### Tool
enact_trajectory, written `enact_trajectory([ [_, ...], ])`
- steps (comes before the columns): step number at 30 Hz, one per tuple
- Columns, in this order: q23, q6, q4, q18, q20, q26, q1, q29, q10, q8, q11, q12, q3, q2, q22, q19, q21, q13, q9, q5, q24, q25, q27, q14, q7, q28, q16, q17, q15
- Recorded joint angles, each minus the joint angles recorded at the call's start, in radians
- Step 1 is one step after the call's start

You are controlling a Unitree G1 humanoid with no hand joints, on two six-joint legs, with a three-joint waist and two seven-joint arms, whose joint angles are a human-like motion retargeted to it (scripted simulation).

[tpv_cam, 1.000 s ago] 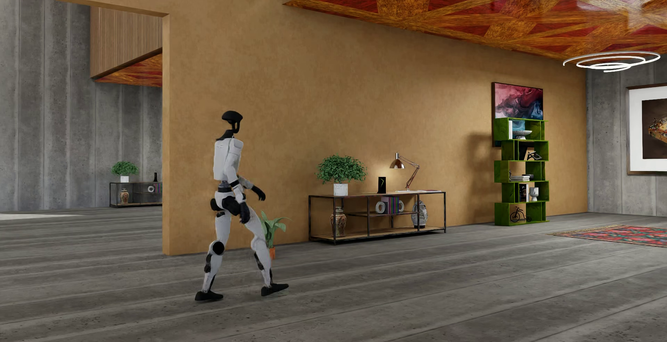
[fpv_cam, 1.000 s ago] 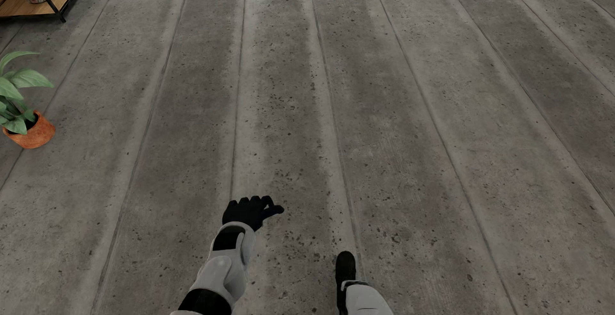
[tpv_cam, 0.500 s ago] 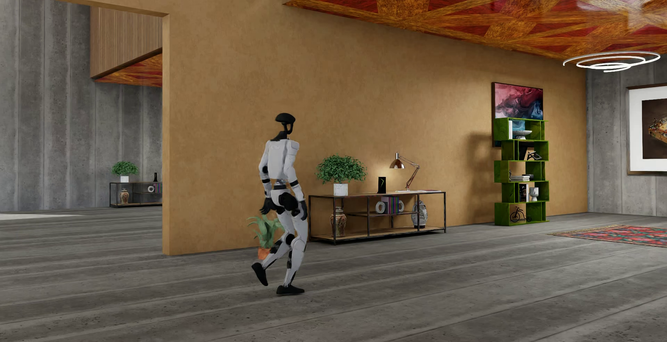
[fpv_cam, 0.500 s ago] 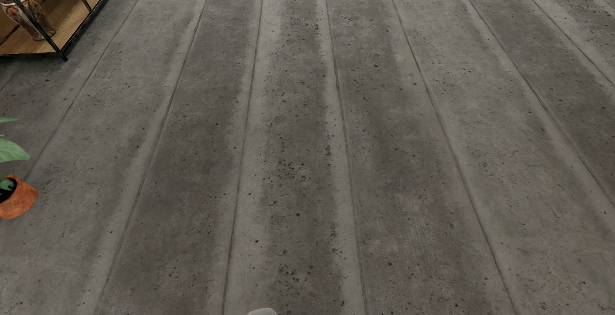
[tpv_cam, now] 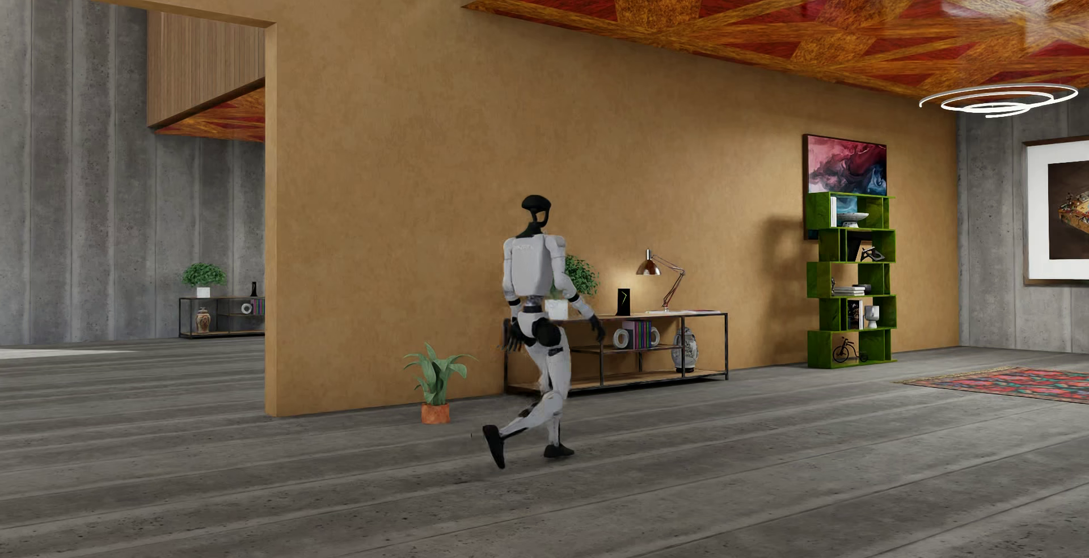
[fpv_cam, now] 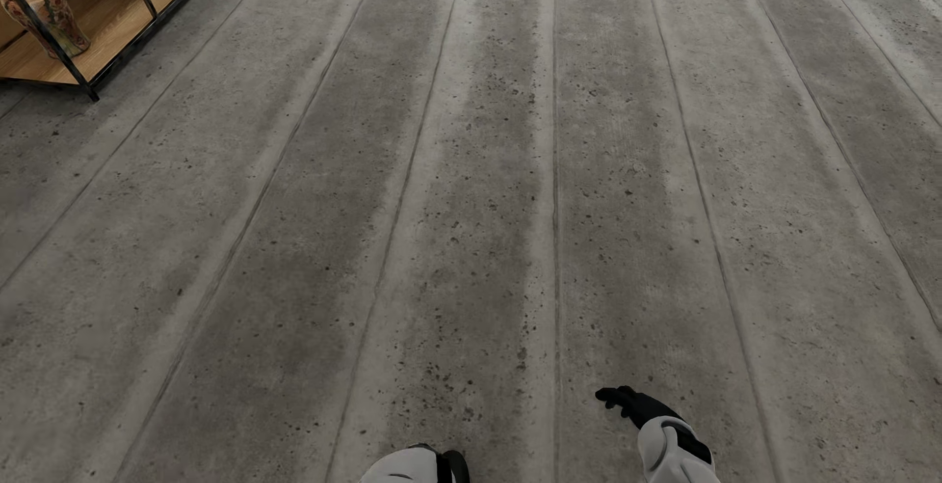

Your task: Head to the shelves

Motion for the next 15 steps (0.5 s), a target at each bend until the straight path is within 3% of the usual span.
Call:
enact_trajectory([
  [2,-0.082,-0.024,-0.053,-0.013,-0.090,-0.016,0.128,-0.054,-0.074,0.097,0.228,-0.103,-0.039,-0.235,0.035,-0.034,-0.065,0.110,0.005,-0.029,0.064,0.075,-0.027,-0.044,-0.016,0.014,0.010,0.028,-0.100],
  [3,-0.114,-0.027,-0.080,-0.019,-0.144,-0.069,0.195,-0.084,-0.129,0.137,0.270,-0.150,-0.059,-0.349,0.035,-0.056,-0.103,0.170,0.005,-0.032,0.094,0.117,-0.043,-0.053,-0.033,0.047,0.020,0.038,-0.090],
  [5,-0.129,-0.026,-0.121,-0.026,-0.208,-0.179,0.316,-0.098,-0.223,0.183,0.201,-0.252,-0.101,-0.530,-0.006,-0.060,-0.158,0.266,-0.002,-0.015,0.076,0.166,-0.029,-0.075,-0.085,0.072,0.028,0.053,-0.080],
  [7,-0.106,-0.026,-0.156,-0.033,-0.261,-0.233,0.417,-0.093,-0.275,0.163,-0.055,-0.344,-0.137,-0.630,-0.087,-0.075,-0.205,0.338,-0.010,-0.024,0.022,0.190,-0.004,-0.125,-0.140,0.114,0.043,0.059,-0.076],
  [9,-0.034,-0.032,-0.184,-0.038,-0.328,-0.252,0.527,-0.082,-0.328,0.117,-0.517,-0.420,-0.155,-0.620,-0.168,-0.062,-0.212,0.383,-0.013,0.014,-0.011,0.163,0.035,-0.180,-0.178,0.122,0.090,0.059,-0.041],
  [11,0.055,-0.034,-0.208,-0.044,-0.365,-0.248,0.618,-0.023,-0.349,0.187,-0.937,-0.458,-0.154,-0.597,-0.240,0.053,-0.185,0.397,-0.009,0.127,-0.037,0.109,0.067,-0.250,-0.173,0.099,0.154,0.050,-0.045],
  [12,0.089,-0.037,-0.219,-0.049,-0.370,-0.244,0.666,0.008,-0.355,0.150,-1.001,-0.455,-0.147,-0.610,-0.267,0.067,-0.166,0.401,-0.005,0.163,-0.048,0.075,0.067,-0.284,-0.154,0.085,0.188,0.044,-0.065],
  [13,0.105,-0.038,-0.225,-0.057,-0.365,-0.224,0.709,0.018,-0.356,0.069,-0.993,-0.441,-0.141,-0.621,-0.281,0.050,-0.161,0.407,-0.002,0.185,-0.063,0.051,0.063,-0.305,-0.130,0.074,0.216,0.045,-0.069],
  [14,0.104,-0.034,-0.226,-0.066,-0.365,-0.202,0.743,0.013,-0.345,-0.004,-0.927,-0.424,-0.144,-0.631,-0.277,-0.005,-0.175,0.418,-0.001,0.193,-0.069,0.043,0.062,-0.313,-0.117,0.078,0.235,0.056,-0.077],
  [15,0.076,-0.027,-0.223,-0.075,-0.359,-0.174,0.770,-0.021,-0.321,-0.020,-0.824,-0.407,-0.155,-0.645,-0.249,-0.011,-0.218,0.443,0.000,0.192,-0.084,0.062,0.059,-0.304,-0.123,0.089,0.230,0.077,-0.103],
])
